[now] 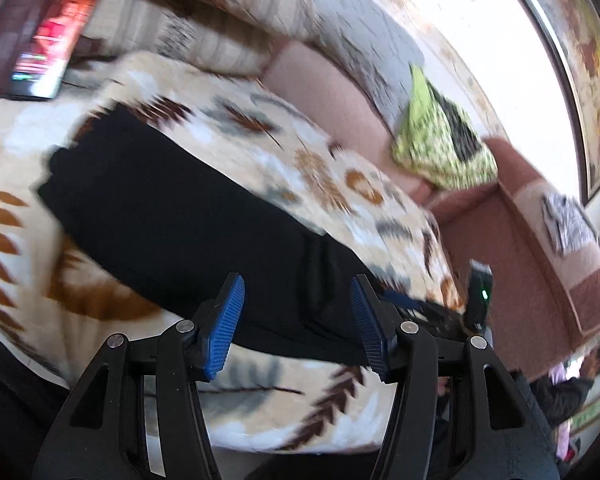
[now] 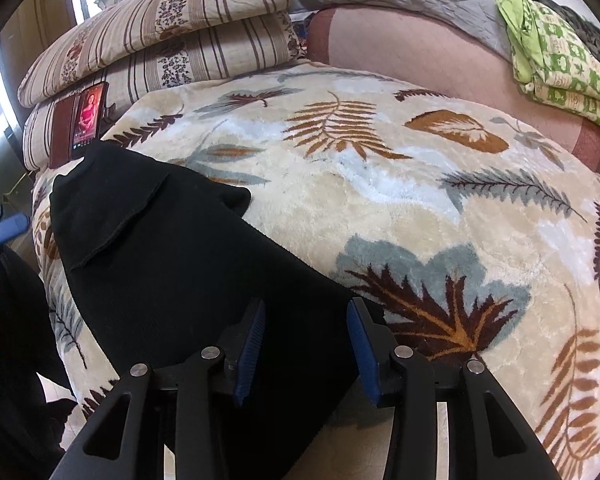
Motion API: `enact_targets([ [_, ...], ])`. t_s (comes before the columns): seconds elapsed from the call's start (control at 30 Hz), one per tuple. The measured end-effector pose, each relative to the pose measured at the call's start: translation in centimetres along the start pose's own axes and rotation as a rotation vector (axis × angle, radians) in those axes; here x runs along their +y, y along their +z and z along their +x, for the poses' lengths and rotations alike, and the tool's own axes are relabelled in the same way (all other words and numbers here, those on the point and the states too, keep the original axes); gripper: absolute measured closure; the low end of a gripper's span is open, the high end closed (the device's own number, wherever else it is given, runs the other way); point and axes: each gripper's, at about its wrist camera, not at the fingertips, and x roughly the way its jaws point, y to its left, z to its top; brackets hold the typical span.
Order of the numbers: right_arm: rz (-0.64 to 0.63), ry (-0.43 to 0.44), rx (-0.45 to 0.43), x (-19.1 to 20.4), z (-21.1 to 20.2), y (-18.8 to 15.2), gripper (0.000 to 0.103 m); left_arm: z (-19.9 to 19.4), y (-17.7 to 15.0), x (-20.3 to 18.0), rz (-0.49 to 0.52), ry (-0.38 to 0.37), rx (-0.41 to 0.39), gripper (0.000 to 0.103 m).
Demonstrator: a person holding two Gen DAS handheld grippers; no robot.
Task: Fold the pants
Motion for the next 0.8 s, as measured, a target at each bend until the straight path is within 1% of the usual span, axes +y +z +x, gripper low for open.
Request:
enact_targets([
  [0.1,-0.011,-0.021,-0.005,0.2,0.0,-0.1,0.062,-1.1,0.3,3.6,-0.038,0.072,-0.068,0.049],
  [0.17,-0.023,-0.039,-0.008,0.4,0.0,-0.1,0.062,-0.8,0.3,6.1,-0.097,0.1,-0.073,0.049],
  [0.23,-0.028,-0.052,-0.011,0.6,0.0,-0.1,0.062,-0.4,0.2,8.1,-0.147,0.117,-0.065,0.049],
  [0.27,-0.029,-0.055,-0.013,0.6,0.0,-0.2,0.062,-0.4,0.2,8.8,-0.167,0.119,-0.073,0.049],
  [0.37,-0.025,-0.058,-0.018,0.6,0.0,-0.2,0.061,-1.0,0.7,10.6,-0.223,0.103,-0.126,0.049],
  [0.4,-0.025,-0.058,-0.018,0.6,0.0,-0.2,0.061,-1.0,0.9,11.1,-0.242,0.097,-0.133,0.049],
  [0.43,-0.025,-0.057,-0.018,0.6,0.1,-0.3,0.061,-0.7,1.2,12.0,-0.278,0.076,-0.13,0.049],
  [0.53,-0.02,-0.06,-0.022,0.5,0.1,-0.3,0.061,0.5,1.9,13.6,-0.348,0.052,-0.12,0.049],
  [0.57,-0.018,-0.062,-0.024,0.6,0.1,-0.3,0.061,0.9,2.1,14.0,-0.37,0.029,-0.12,0.049],
  [0.63,-0.015,-0.068,-0.029,0.6,0.1,-0.3,0.061,1.2,2.5,14.4,-0.392,0.01,-0.135,0.049],
  [0.73,-0.012,-0.076,-0.037,0.7,0.1,-0.4,0.061,1.5,3.1,14.7,-0.422,0.007,-0.162,0.049],
  [0.8,-0.009,-0.079,-0.039,0.7,0.1,-0.4,0.061,1.8,3.6,14.6,-0.422,0.014,-0.173,0.049],
])
